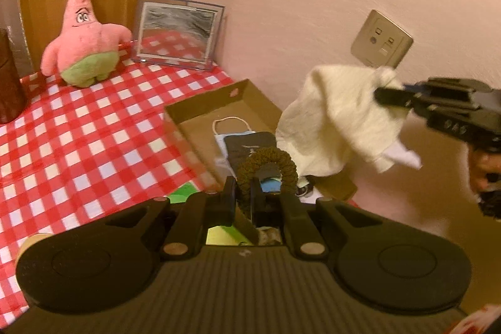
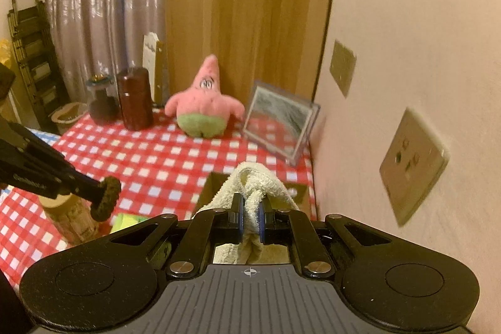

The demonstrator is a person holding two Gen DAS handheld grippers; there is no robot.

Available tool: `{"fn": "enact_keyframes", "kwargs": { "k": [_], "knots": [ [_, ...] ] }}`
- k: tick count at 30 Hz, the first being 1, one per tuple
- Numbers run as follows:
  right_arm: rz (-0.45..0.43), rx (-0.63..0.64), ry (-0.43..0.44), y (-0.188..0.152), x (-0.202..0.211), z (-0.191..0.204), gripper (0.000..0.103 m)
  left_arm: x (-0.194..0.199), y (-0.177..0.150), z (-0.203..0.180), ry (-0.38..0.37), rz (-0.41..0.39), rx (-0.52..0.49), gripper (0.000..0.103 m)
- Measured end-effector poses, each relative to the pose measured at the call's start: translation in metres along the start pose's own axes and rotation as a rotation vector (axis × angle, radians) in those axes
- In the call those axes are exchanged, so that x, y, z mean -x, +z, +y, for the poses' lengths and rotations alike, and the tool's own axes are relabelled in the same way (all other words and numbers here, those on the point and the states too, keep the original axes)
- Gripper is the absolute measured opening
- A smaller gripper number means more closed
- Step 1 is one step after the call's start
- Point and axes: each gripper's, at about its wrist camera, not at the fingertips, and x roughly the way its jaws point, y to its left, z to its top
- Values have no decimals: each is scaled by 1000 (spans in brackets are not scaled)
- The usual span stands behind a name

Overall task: Organize soft objects
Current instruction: 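Carry the towel and hair tie over the cardboard box with both grippers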

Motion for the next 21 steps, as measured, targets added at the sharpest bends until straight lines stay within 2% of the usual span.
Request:
{"fn": "enact_keyframes", "kwargs": {
  "k": [13,21],
  "knots": [
    [57,-4,56,-19,-44,-6,9,-36,0,-4,5,37,17,7],
    [219,-16,117,-71,-79,-10,9,-61,-3,3,-8,67,24,7]
  ]
}}
